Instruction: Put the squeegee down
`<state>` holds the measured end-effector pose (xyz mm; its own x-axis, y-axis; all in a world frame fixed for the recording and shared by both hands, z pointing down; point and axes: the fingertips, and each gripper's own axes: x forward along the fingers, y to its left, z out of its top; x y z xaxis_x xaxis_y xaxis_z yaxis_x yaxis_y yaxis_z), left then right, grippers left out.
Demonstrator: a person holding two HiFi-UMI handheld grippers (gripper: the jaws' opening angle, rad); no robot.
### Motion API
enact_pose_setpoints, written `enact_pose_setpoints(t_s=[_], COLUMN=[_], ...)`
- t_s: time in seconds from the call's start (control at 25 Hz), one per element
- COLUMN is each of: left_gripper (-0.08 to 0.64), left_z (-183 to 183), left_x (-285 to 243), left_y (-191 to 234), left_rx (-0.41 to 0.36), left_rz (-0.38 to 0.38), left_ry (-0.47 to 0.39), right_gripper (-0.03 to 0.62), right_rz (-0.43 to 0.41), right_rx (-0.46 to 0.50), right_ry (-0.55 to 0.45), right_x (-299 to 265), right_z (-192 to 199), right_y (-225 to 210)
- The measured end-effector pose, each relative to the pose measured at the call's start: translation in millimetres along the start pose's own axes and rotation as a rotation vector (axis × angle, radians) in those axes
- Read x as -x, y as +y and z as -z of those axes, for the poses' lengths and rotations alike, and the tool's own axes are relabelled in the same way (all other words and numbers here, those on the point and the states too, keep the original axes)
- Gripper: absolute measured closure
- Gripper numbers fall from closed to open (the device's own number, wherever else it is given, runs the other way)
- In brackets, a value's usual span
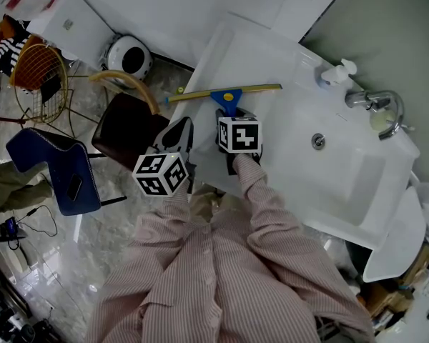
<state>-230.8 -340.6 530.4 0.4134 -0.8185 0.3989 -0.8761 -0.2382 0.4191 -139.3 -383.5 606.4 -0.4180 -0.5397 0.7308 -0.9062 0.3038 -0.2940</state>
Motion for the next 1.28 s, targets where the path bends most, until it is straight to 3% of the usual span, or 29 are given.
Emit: enact_pose_setpoints(t_s=[0.72,1.28], left_gripper=[0.558,0.558], left_z=[-4,-17], left_x=[10,20], left_y=[-1,-23], left_rx=[-0.008,-0.055], left_rz=[0.003,0.061], left_ry=[-0.013,-0.053], right_gripper=[0.417,0.417], right_rz=[0.099,0.089], right_rx=[0.068,0.100], right_ry=[-0.011,-0.129], right_x=[8,49], right_z=[2,-17], right_y=[0,-2])
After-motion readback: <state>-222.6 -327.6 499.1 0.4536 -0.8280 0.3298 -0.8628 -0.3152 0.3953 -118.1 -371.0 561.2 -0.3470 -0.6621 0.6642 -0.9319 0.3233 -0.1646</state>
